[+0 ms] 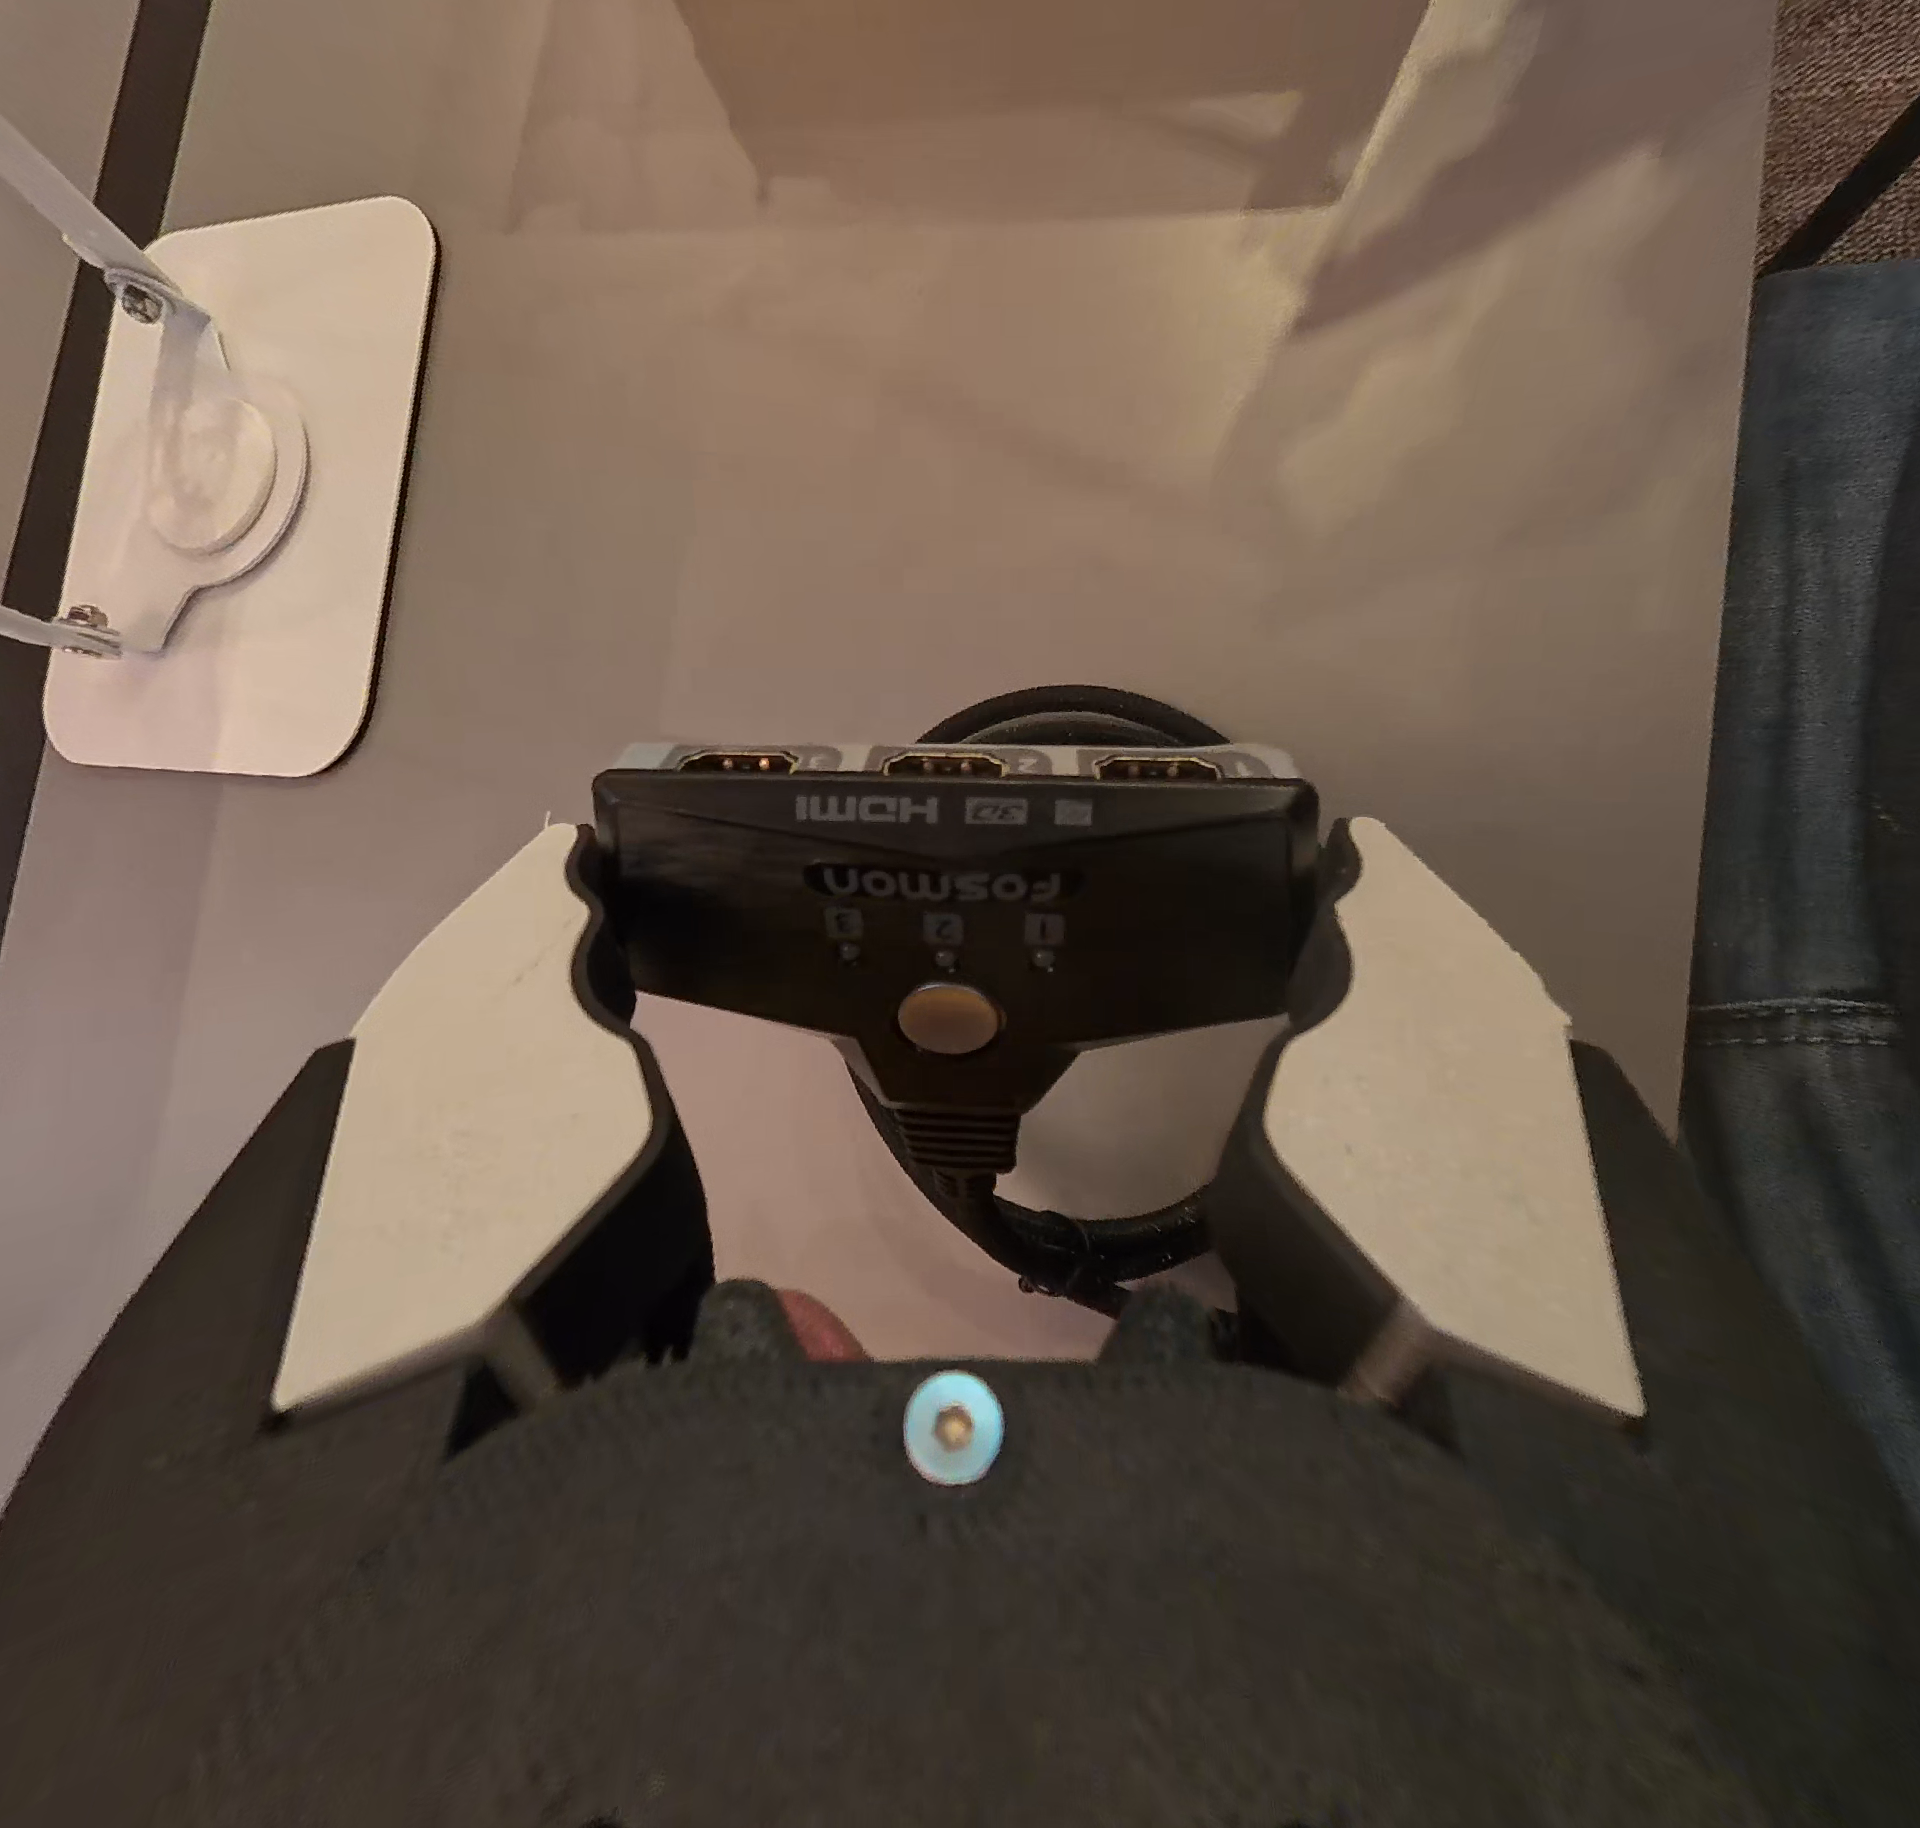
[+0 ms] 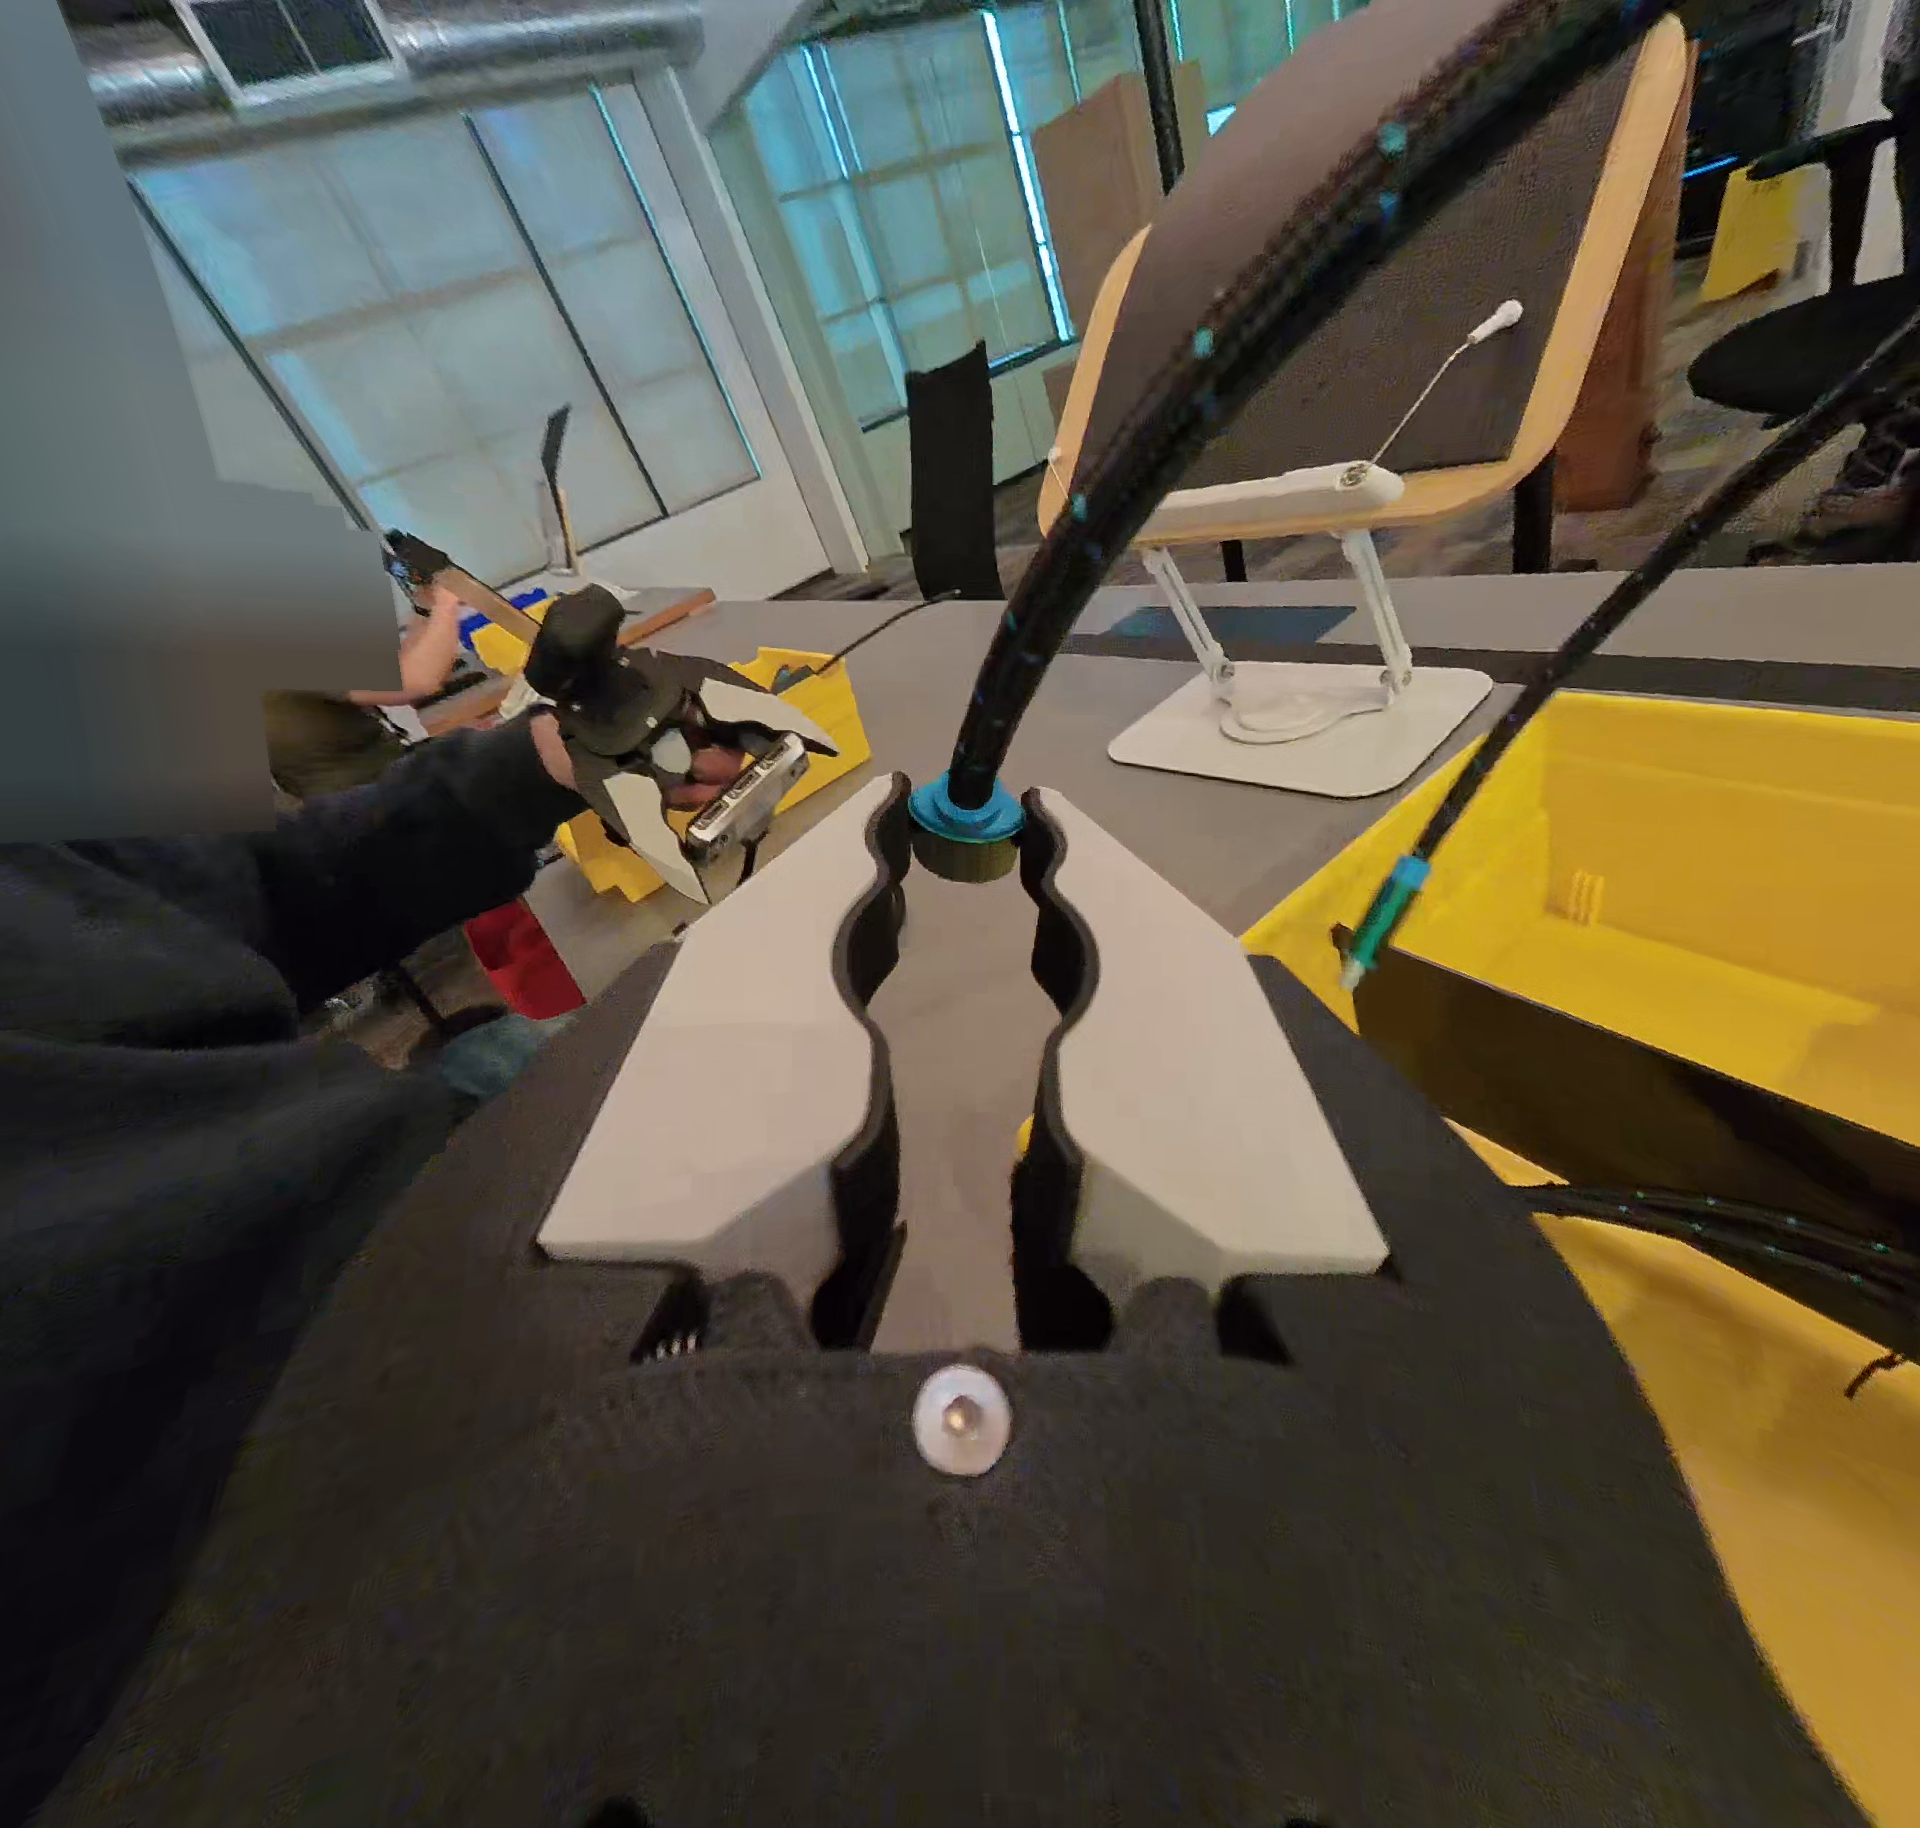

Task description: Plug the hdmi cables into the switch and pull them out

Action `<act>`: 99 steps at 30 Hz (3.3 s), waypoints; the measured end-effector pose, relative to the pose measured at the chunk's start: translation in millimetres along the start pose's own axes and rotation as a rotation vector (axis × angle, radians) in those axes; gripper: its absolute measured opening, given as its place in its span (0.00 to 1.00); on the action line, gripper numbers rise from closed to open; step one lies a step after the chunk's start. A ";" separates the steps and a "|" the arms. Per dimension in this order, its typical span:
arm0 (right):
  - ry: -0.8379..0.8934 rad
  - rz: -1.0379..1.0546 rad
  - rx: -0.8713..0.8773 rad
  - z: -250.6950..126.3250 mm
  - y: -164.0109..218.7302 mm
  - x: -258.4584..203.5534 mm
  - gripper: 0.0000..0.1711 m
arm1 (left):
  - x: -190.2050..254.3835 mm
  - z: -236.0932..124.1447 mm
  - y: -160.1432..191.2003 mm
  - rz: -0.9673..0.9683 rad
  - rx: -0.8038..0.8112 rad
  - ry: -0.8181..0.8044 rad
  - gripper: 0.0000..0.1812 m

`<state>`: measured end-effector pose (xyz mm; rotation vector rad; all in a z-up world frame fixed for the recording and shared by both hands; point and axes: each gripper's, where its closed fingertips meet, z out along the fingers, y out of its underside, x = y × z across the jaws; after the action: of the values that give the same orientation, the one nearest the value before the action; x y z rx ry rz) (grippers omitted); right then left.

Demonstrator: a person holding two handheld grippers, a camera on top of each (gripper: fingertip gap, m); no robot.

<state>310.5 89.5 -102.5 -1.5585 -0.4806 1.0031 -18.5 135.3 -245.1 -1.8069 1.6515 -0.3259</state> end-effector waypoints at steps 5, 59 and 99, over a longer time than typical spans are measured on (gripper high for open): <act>0.004 0.156 -0.078 -7.3 24.0 23.3 0.11 | 0.2 2.9 0.5 -0.008 0.008 0.000 0.68; -0.420 0.021 -0.619 285.3 145.3 -128.9 0.16 | -16.1 -6.6 -49.4 0.395 -0.082 -0.497 0.68; 0.353 -0.098 -0.857 64.8 -33.6 167.0 0.11 | -12.5 -20.6 -25.2 0.230 0.065 -0.519 0.24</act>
<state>357.3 264.3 -124.6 -2.3839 -0.7825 0.4186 -12.9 140.7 -211.1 -1.4719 1.4315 0.1792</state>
